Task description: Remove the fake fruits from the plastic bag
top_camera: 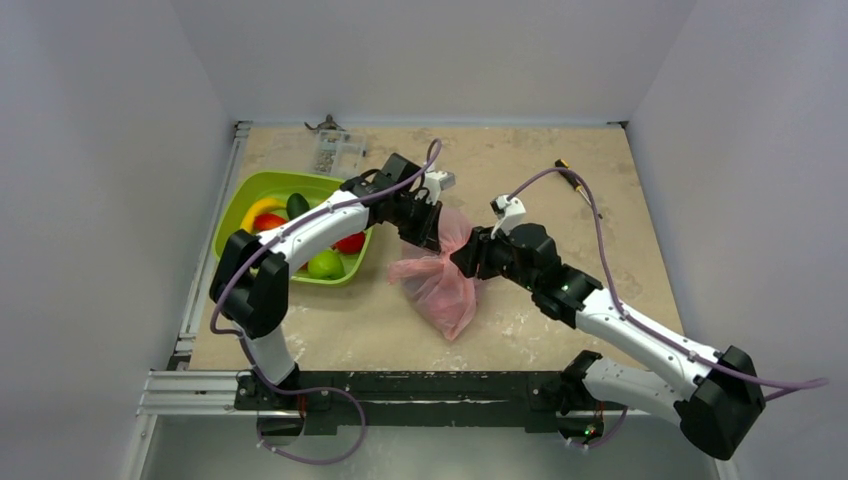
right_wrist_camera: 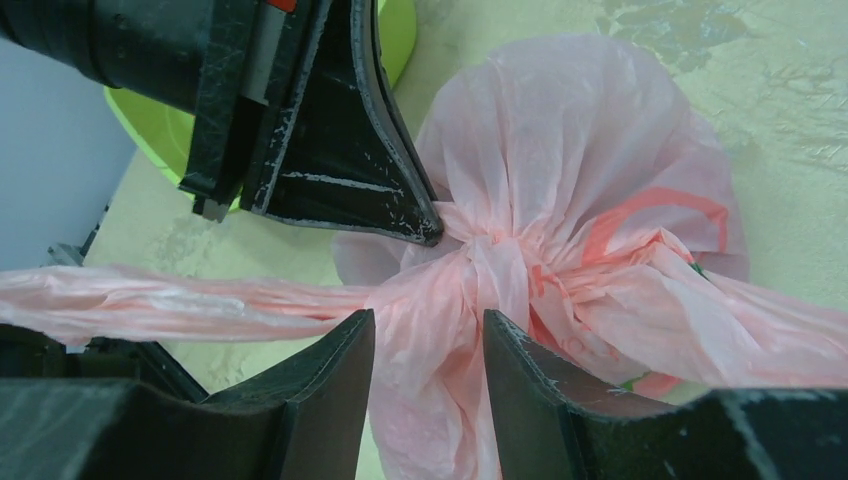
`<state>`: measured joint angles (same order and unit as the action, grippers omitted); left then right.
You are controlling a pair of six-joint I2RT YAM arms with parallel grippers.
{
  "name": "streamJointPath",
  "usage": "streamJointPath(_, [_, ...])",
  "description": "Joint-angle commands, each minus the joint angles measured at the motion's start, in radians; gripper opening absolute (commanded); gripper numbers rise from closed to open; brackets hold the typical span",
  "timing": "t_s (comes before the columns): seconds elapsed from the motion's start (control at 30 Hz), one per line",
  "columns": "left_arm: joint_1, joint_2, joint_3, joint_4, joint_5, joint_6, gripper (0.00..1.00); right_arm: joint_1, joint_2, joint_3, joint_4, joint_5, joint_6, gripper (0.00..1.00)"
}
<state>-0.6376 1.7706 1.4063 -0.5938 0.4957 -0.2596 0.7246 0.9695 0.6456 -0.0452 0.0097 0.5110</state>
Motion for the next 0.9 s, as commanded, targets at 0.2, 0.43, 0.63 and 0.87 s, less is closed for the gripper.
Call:
streamJointPath(0.2, [-0.005, -0.084, 0.026, 0.04, 0.057, -0.005, 0.0, 0.008, 0.117, 0.042, 0.071, -0.008, 0.019, 0.44])
streamJointPath(0.43, [-0.005, -0.096, 0.017, 0.045, 0.025, 0.001, 0.0, 0.016, 0.113, -0.013, 0.122, -0.053, 0.059, 0.23])
streamJointPath(0.63, [-0.004, -0.116, 0.015, 0.05, -0.005, -0.005, 0.0, 0.016, 0.036, -0.077, 0.124, -0.036, 0.096, 0.02])
streamJointPath(0.87, [0.007, -0.149, 0.001, 0.043, -0.108, -0.002, 0.0, 0.015, -0.117, -0.143, 0.051, -0.013, 0.153, 0.0])
